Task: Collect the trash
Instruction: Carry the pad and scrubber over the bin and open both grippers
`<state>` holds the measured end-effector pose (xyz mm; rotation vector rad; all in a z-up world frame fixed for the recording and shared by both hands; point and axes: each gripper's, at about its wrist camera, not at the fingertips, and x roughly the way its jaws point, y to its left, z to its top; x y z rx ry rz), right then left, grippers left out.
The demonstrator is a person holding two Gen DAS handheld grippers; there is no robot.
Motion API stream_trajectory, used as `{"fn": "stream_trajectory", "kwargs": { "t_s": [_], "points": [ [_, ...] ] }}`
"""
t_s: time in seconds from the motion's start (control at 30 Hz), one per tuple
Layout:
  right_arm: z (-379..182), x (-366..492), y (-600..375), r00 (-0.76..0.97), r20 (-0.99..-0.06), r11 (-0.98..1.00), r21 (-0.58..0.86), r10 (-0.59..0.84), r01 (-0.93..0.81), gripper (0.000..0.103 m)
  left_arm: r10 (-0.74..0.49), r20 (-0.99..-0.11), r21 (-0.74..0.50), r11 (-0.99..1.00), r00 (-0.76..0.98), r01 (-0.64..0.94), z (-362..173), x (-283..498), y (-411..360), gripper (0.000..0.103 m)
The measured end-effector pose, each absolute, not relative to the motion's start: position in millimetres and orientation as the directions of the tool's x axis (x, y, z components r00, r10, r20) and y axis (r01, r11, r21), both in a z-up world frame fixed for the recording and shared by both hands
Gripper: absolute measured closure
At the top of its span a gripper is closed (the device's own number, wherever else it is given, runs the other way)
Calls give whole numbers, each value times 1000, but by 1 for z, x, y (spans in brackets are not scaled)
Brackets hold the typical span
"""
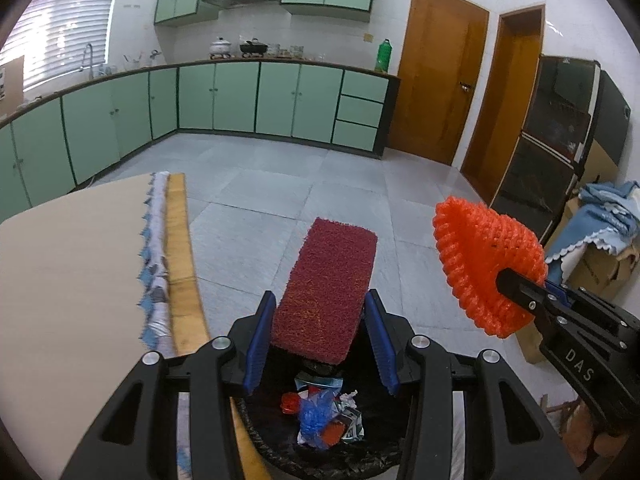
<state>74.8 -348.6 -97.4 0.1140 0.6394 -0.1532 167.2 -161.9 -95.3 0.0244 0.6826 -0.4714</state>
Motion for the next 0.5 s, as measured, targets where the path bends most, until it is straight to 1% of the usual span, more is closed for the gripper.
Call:
{"fn": "stream_trajectory", "kwargs": {
  "t_s": [0.43,0.5],
  "points": [
    [-144,100,-366,713,-694,978,64,-98,197,89,-380,-692,-112,896,613,430,-134,193,-188,58],
    [-148,105,-366,703,-705,979,61,-95,193,84,-378,-705,-113,896,600,430,-139,197,-190,57]
  ]
}}
